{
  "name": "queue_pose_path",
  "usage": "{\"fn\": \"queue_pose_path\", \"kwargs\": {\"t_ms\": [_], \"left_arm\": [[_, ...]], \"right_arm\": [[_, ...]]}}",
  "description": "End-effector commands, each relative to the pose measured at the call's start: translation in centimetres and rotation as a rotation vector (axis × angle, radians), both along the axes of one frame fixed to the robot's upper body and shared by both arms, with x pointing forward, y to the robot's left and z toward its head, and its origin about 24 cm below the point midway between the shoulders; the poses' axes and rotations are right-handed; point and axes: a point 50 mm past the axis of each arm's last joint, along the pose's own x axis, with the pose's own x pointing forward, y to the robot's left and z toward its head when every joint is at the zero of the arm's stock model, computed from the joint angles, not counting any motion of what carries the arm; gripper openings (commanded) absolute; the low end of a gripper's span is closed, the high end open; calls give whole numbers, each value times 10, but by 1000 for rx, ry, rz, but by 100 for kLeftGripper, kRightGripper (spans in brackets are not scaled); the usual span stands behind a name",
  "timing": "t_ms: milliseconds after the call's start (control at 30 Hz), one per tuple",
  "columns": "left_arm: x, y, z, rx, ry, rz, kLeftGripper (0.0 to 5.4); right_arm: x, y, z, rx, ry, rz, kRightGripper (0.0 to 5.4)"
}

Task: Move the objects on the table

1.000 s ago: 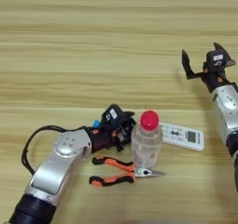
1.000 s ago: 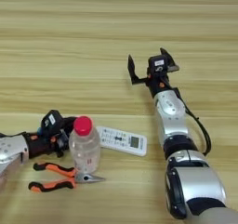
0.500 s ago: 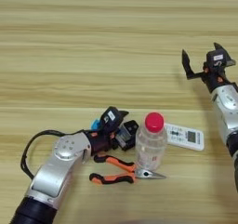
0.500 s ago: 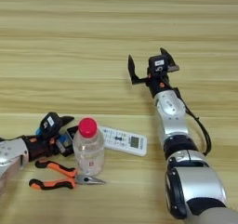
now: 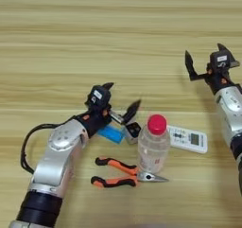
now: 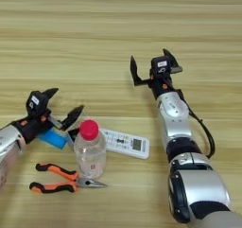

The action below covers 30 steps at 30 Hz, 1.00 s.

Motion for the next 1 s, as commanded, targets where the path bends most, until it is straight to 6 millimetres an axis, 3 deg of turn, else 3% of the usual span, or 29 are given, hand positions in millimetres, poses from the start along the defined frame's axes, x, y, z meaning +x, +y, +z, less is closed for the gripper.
{"fn": "queue_pose_path", "kwargs": {"t_ms": [33,300,767,1000], "left_arm": [[10,10,11,-10,-99,95,538],[32,57,23,15,-276,506,538],[54,87,4,108,-255,657,538],[57,83,-1,96,-232,674,538]], "right_arm": [[-1,-3,-4,-6,18,-4,540],[-1,-3,-4,-4,16,-7,540],[-2,-5,-2,1,8,-15,540],[-4,-16,2,17,-22,-47,540]]}}
